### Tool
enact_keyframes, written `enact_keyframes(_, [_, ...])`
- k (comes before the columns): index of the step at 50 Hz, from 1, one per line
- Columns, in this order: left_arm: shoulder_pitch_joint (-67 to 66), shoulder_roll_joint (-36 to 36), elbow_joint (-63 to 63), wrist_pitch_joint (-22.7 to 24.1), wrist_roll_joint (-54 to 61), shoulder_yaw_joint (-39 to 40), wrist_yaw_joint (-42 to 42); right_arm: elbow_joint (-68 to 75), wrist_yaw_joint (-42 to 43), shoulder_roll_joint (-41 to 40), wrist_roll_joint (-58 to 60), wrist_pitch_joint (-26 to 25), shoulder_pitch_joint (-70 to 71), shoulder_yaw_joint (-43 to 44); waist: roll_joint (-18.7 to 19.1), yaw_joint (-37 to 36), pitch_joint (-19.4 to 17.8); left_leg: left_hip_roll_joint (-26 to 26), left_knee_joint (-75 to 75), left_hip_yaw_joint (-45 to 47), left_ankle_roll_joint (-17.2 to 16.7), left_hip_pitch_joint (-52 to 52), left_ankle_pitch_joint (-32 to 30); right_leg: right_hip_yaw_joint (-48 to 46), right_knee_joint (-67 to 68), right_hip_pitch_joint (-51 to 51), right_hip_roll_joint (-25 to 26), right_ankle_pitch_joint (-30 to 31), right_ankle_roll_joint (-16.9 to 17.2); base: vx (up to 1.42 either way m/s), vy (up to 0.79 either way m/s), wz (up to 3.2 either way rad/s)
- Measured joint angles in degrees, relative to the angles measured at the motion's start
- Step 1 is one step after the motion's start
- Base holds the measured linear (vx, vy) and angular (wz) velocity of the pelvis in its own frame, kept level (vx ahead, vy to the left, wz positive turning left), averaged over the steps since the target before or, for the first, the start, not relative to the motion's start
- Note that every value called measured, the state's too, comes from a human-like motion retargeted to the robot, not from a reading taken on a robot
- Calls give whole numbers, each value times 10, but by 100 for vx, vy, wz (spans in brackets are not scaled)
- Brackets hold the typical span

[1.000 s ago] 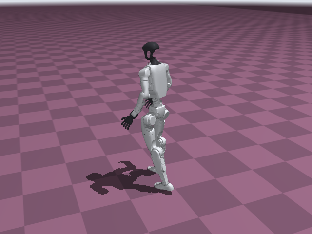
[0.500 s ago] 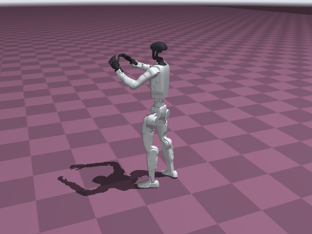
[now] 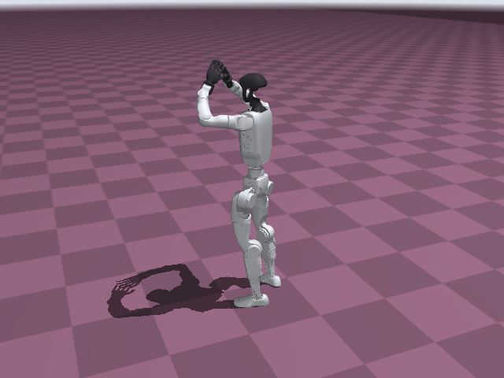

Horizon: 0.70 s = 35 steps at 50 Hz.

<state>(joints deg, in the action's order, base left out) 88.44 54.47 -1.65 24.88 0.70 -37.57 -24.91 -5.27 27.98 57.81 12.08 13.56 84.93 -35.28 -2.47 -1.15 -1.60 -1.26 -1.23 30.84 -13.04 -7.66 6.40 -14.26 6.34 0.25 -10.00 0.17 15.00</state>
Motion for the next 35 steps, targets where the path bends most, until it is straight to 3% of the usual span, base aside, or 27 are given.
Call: enact_keyframes(35, [53, -4, -8, 13, -32, -20, -22, -27, 16, 65, 5, 16, 70, -39, 17, 15, 11, -20, -6, 12, -8, -20, 9, -7, -42, 37, 29, -4, 0, 2, -2, -4])
